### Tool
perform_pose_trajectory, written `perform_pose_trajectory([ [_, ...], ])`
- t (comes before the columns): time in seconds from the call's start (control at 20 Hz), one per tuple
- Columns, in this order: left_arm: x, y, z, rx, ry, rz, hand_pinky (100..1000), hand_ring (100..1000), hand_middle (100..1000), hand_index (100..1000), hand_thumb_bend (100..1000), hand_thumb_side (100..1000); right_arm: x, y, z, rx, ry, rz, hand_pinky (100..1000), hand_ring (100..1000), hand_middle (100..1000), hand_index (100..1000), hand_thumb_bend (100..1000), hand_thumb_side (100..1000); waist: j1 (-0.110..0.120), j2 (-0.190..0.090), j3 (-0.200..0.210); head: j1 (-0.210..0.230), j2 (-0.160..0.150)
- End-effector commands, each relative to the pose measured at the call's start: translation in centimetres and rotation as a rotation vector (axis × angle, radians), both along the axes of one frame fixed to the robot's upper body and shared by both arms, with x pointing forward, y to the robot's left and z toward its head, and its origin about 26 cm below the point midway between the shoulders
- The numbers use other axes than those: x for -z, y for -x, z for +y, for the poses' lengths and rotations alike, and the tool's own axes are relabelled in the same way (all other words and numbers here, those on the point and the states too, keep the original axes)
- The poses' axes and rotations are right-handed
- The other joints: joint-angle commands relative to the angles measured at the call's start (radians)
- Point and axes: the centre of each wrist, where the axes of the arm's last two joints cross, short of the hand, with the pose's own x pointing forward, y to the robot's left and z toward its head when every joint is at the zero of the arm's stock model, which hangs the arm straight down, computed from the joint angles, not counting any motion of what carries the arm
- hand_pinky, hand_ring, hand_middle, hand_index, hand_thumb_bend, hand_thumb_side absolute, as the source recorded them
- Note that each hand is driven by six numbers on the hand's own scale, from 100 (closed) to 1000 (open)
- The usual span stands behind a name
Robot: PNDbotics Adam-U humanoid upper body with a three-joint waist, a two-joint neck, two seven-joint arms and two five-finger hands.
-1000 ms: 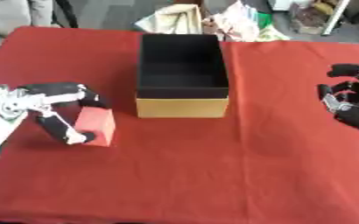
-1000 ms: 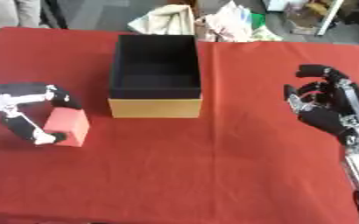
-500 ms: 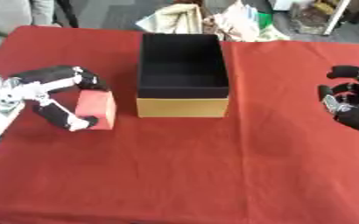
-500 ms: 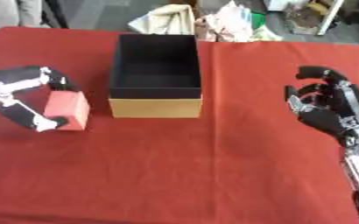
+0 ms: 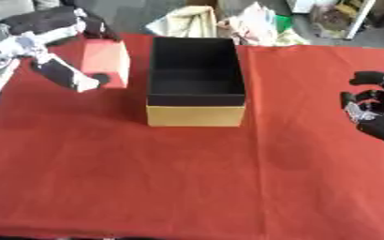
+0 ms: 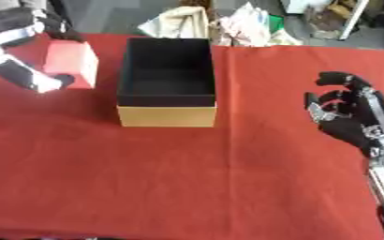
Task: Pick up objects on the table and place them in the box.
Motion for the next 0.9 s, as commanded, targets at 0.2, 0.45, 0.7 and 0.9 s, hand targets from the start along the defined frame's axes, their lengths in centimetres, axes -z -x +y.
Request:
perform_pose_trajectory([
  [0.2, -0.7, -3.4, -4.0, 0.037, -0.011, -0.068, 727, 609, 410, 668, 250, 145, -1.2, -0.3, 0.1, -0.021, 0.013, -0.031, 432, 538, 686, 771, 225, 100, -0.002, -0.011, -0.018, 0.014, -0.014],
  [0.45, 1.5, -6.0, -6.5, 0.019, -0.023, -0.068, 725, 612, 432, 676, 253, 145, -1.3, -0.4, 0.6, -0.039, 0.008, -0.033, 432, 538, 686, 771, 223, 100, -0.004, -0.004, -0.037, 0.023, -0.024],
  [0.7, 5.5, -7.9, -7.3, -0.052, -0.022, -0.051, 723, 620, 486, 704, 256, 148, -1.4, -0.6, 0.9, -0.049, 0.001, -0.036, 432, 538, 686, 771, 221, 100, -0.009, -0.001, -0.048, 0.028, -0.034],
  [0.9, 7.1, -8.3, -7.5, -0.077, 0.022, -0.099, 742, 687, 606, 777, 407, 167, -1.4, -0.6, 1.0, -0.054, -0.004, -0.037, 432, 537, 686, 772, 216, 100, -0.01, 0.002, -0.05, 0.032, -0.037],
])
